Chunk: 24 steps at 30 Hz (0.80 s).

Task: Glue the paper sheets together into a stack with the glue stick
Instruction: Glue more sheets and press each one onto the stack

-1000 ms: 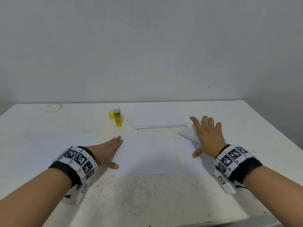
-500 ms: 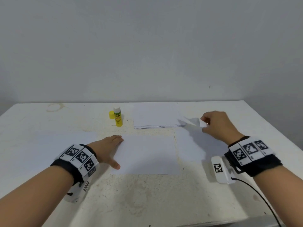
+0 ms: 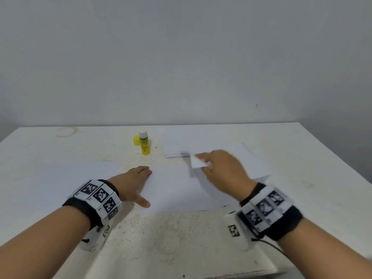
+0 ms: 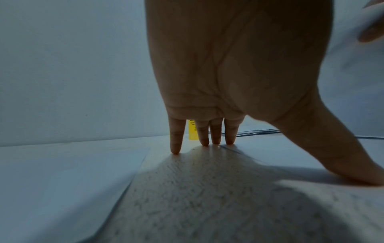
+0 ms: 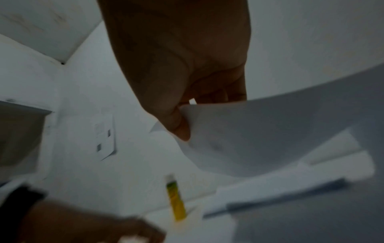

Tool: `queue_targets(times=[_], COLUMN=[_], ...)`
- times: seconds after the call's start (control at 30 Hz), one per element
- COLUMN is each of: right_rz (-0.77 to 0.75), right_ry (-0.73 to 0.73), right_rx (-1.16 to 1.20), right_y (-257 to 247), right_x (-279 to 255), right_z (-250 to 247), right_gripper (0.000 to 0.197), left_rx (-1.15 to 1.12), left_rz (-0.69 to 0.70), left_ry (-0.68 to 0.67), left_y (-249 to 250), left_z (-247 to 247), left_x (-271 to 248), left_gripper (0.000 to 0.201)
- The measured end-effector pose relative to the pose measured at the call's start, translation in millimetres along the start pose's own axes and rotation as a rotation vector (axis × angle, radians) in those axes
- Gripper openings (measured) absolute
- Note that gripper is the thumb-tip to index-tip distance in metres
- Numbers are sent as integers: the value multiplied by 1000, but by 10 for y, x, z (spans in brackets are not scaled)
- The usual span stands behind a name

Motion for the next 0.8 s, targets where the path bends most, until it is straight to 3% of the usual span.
queue_targets(times=[0.17,0.3,0.37,0.47,0.63,0.73,0.8], right_rz=[-137,-209,-221,-254,-307,-321,-299], right_ry=[-212,-271,-326,-414,-502,-518,-447], right_rx=[-162,-157,-149,-157,-150,-105,-39], right_y=[-429,-652,-684,-665,-563,-545,-473], right_x=[57,56,52,41,12,-7,-27], right_z=[528,660,682,672,697,657,501], right_gripper=[33,30,32,35,63,73,75], left_rx=[-6,-129,-179,-196,-174,-5,60], left_rz=[-10,-19,-19,-33,-75,-84,-81], left_ry=[-25,39,51,67,46,40,46], left_y=[10,38,51,65,66,117,150], left_z=[17,12,25,86,77,63,78], left_x=[-8,-5,-4,-9,31,14,-6], left_gripper=[105,68,61,65,73,81,86])
Point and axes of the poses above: each hand's wrist, its own x-axis towards the middle knuckle, its own z-axis out of the palm, y = z × x, the point moved 3 cm from there along x, towards the middle knuckle, and after that the axes turned 7 degrees about -x, right-handed, at the moved point
